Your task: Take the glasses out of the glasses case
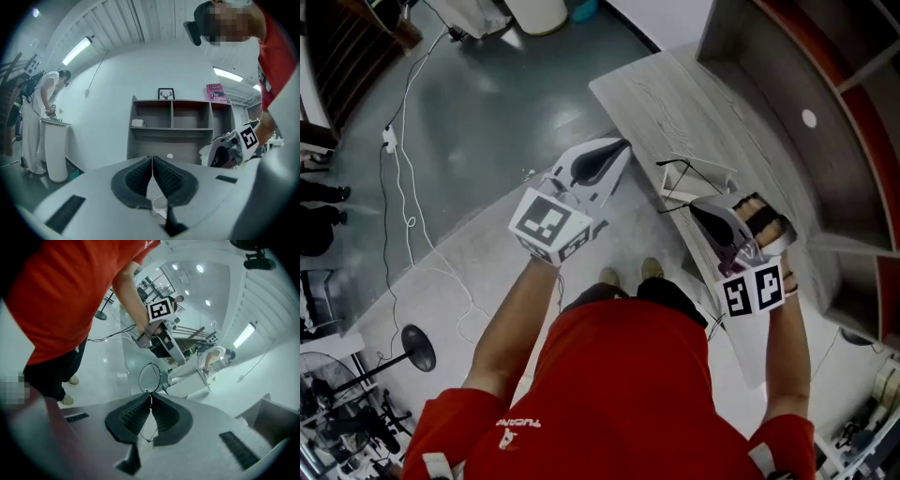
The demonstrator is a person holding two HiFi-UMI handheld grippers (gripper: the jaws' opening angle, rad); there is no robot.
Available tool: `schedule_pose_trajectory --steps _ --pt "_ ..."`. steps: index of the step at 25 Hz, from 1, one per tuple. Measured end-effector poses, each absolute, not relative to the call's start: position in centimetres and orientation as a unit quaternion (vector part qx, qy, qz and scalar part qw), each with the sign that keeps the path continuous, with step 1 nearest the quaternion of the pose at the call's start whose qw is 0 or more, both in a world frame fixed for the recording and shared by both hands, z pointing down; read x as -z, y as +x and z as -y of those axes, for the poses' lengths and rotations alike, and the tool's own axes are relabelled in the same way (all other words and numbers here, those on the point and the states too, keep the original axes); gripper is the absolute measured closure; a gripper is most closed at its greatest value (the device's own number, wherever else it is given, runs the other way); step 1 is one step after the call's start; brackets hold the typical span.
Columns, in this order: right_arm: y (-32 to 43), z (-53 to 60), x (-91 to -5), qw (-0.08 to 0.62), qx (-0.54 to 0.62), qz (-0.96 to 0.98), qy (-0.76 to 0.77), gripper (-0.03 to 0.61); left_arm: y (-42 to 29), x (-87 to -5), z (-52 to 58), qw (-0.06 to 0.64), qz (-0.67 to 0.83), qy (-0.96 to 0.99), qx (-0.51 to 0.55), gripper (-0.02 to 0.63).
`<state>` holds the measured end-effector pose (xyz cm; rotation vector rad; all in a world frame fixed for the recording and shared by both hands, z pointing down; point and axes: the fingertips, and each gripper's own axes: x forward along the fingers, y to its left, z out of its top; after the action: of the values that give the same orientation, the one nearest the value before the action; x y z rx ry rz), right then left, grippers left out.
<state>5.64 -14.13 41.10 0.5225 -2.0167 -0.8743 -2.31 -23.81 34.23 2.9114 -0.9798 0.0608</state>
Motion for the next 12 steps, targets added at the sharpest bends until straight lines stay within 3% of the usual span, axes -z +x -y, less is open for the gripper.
schedule_pose_trajectory --steps 12 --pt "2.1 10.5 -39.2 0.396 0.414 0.808 0.135 0.561 0.4 -38.4 22.8 0.052 0.239 0.965 -0.098 0.601"
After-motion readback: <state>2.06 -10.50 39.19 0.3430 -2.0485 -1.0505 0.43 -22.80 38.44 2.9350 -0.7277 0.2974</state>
